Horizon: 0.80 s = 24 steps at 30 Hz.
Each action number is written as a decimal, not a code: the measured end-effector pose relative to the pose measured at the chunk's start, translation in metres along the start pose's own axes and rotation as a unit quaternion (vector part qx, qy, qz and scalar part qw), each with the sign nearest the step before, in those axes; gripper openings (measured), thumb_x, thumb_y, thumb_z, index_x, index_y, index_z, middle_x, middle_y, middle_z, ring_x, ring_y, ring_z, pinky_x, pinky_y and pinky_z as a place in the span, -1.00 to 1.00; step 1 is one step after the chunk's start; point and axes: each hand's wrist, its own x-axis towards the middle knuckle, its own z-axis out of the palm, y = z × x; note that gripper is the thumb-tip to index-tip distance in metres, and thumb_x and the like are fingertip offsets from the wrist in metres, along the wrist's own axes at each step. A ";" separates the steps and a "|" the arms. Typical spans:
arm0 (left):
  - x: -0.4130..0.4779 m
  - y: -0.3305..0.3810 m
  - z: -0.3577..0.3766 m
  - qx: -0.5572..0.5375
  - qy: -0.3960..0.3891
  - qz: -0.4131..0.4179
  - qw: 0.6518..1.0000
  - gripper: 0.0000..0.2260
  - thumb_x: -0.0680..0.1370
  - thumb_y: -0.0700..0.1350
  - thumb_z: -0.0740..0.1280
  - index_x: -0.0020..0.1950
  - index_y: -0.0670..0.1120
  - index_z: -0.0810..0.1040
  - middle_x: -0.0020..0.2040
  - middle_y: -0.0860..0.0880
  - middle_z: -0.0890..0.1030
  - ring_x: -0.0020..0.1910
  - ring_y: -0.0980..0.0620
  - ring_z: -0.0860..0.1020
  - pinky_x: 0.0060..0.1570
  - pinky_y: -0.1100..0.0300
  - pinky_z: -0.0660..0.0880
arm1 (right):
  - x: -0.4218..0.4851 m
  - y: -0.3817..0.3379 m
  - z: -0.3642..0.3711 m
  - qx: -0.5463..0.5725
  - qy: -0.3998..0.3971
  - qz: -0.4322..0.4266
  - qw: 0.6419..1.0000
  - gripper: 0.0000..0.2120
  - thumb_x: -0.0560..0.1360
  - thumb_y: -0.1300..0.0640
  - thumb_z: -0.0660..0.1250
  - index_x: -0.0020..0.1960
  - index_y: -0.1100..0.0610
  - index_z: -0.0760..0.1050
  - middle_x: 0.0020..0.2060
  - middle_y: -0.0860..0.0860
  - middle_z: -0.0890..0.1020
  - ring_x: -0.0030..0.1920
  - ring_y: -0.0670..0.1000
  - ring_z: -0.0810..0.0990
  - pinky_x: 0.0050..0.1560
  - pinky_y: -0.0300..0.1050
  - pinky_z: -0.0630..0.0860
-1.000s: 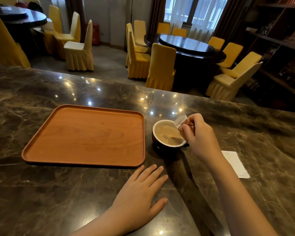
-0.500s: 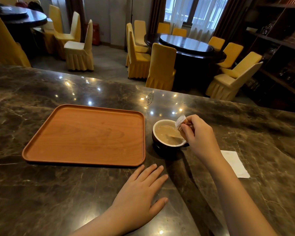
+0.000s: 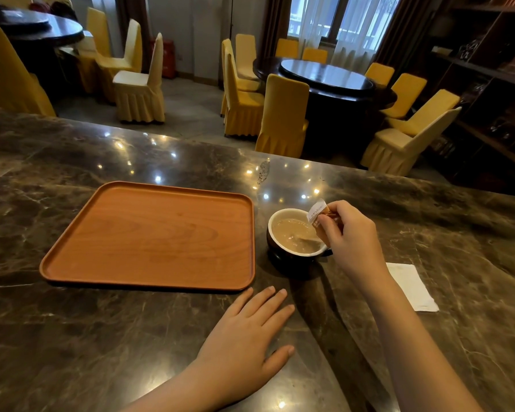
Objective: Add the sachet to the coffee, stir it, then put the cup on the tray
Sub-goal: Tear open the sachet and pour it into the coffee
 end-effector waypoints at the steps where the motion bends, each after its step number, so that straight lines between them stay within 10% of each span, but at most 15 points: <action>1: 0.000 0.000 0.000 -0.011 0.008 0.004 1.000 -0.49 0.56 0.24 0.02 0.47 0.08 0.18 0.48 0.09 0.10 0.42 0.15 -0.06 0.33 0.08 -0.23 | -0.001 -0.001 -0.001 0.011 0.008 0.003 1.000 -0.84 0.52 0.16 0.25 0.08 0.16 0.49 -0.09 -0.04 0.52 -0.14 -0.11 0.47 -0.31 -0.45 0.35; 11: 0.001 0.002 -0.005 -0.006 0.007 -0.003 1.000 -0.48 0.57 0.24 0.00 0.49 0.10 0.10 0.47 0.13 -0.03 0.42 0.18 -0.14 0.32 0.14 -0.31 | -0.005 0.000 -0.015 0.251 0.045 0.133 0.958 -0.74 0.49 0.14 0.30 0.18 0.09 0.44 0.02 -0.04 0.60 -0.02 -0.15 0.58 -0.23 -0.42 0.55; 17: 0.000 0.000 0.000 0.018 -0.018 -0.013 1.000 -0.53 0.56 0.25 0.01 0.33 0.09 0.43 0.34 0.08 0.44 0.33 0.10 0.35 0.31 0.05 0.23 | -0.006 0.001 -0.025 0.303 0.050 0.157 0.939 -0.70 0.48 0.17 0.31 0.20 0.08 0.41 0.05 0.03 0.60 0.07 0.00 0.58 0.02 -0.10 0.56; 24: -0.002 -0.001 0.005 0.020 0.006 -0.007 1.000 -0.51 0.56 0.27 0.00 0.38 0.08 0.37 0.39 0.07 0.37 0.37 0.10 0.27 0.32 0.09 0.03 | -0.013 0.005 -0.045 0.338 0.009 0.170 0.926 -0.74 0.48 0.11 0.31 0.16 0.07 0.43 0.03 0.10 0.59 0.07 0.08 0.56 0.06 0.02 0.55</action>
